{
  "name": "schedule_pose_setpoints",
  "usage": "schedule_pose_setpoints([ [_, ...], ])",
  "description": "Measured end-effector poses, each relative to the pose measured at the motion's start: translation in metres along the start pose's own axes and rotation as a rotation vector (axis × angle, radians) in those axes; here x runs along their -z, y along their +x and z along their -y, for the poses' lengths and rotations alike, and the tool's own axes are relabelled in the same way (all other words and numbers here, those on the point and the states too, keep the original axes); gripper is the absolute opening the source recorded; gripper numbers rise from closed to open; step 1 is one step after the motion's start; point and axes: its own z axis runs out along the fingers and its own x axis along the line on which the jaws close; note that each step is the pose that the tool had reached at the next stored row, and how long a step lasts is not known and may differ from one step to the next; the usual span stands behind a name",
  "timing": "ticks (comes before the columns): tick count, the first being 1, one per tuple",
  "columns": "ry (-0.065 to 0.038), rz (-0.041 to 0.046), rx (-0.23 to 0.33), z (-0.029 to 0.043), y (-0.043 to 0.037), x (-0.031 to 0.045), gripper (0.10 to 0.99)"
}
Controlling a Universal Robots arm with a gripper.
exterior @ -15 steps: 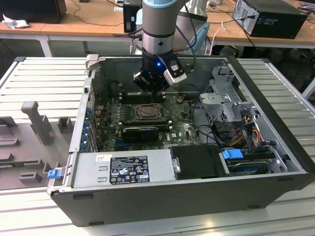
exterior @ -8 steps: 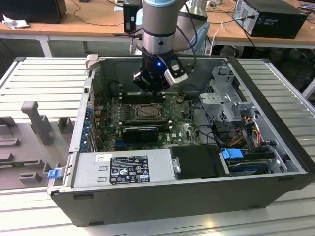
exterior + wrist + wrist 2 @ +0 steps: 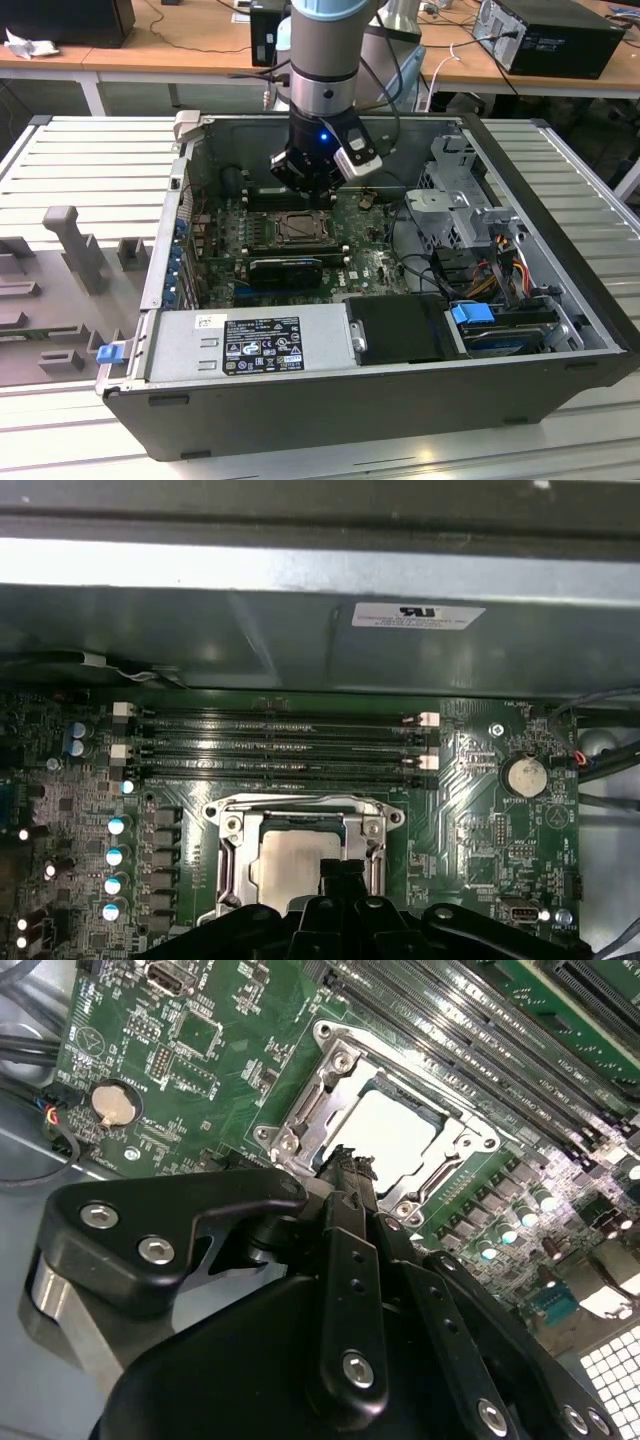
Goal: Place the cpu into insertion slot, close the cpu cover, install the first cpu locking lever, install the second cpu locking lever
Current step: 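Install the second cpu locking lever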
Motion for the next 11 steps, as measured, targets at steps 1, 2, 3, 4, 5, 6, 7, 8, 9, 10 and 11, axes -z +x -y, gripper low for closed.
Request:
schedule_pose_setpoints([
  [1,0.000,-0.0004,0.000,0.0009,0.0000,-0.0001,0.106],
  [2,0.000,-0.0006,0.000,0.0017,0.0001,-0.0001,0.106],
  [3,0.000,-0.0008,0.000,0.0026,0.0001,-0.0001,0.106],
  [4,0.000,-0.0009,0.000,0.0033,0.0001,0.0000,0.106],
  [5,0.000,-0.0009,0.000,0.0045,0.0001,0.0000,0.106],
  [6,0.000,-0.0009,0.000,0.0051,0.0001,0.0001,0.106],
  [7,0.000,-0.0008,0.000,0.0054,0.0002,0.0001,0.106],
  [8,0.000,-0.0011,0.000,0.0057,0.0002,0.0012,0.106],
  [9,0.000,-0.0009,0.000,0.0058,0.0001,0.0025,0.106],
  [10,0.000,-0.0009,0.000,0.0066,0.0000,0.0026,0.106],
  [11,0.000,-0.0009,0.000,0.0078,0.0002,0.0028,0.106],
])
